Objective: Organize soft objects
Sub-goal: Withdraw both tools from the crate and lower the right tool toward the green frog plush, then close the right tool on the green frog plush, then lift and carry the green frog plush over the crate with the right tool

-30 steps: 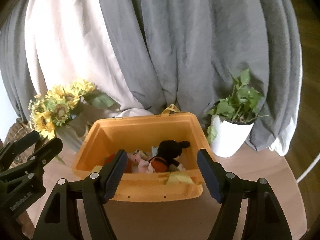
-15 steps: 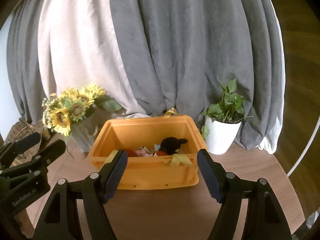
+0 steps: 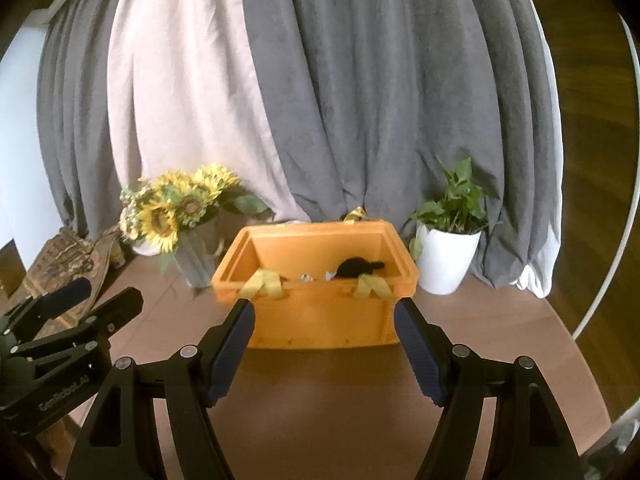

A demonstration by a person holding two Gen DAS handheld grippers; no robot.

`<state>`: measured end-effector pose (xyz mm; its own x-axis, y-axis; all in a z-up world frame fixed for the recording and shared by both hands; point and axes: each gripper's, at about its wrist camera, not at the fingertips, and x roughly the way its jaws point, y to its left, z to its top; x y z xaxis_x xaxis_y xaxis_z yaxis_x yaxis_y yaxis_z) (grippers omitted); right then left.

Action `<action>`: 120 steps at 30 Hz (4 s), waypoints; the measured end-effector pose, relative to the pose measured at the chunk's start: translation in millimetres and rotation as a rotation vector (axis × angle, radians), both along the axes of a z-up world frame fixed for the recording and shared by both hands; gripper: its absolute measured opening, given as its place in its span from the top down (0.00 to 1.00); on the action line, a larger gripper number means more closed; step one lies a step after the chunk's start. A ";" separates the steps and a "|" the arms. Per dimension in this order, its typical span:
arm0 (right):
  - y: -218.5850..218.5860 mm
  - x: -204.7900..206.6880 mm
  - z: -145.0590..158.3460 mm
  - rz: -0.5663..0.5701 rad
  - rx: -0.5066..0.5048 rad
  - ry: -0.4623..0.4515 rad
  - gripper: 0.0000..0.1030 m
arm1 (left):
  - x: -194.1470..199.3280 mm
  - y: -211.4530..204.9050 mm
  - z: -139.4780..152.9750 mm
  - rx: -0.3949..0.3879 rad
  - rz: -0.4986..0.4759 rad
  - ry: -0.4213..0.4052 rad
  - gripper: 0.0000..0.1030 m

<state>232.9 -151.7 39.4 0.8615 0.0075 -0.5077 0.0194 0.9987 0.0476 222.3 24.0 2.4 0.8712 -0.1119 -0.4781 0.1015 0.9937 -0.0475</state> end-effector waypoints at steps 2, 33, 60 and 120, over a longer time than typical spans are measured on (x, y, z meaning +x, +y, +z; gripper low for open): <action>0.9 -10.5 -2.9 0.001 -0.002 0.006 0.29 | -9.8 0.3 -2.7 0.007 0.006 0.003 0.28; 10.9 -91.3 -92.7 0.102 0.045 0.213 0.29 | -93.6 5.4 -86.4 0.059 0.049 0.187 0.27; 34.2 -63.6 -184.5 0.188 -0.026 0.369 0.29 | -61.6 10.8 -181.1 0.075 0.075 0.414 0.27; -3.4 -31.8 -100.2 0.072 -0.007 0.115 0.45 | -9.2 -20.5 -97.1 0.055 0.019 0.213 0.27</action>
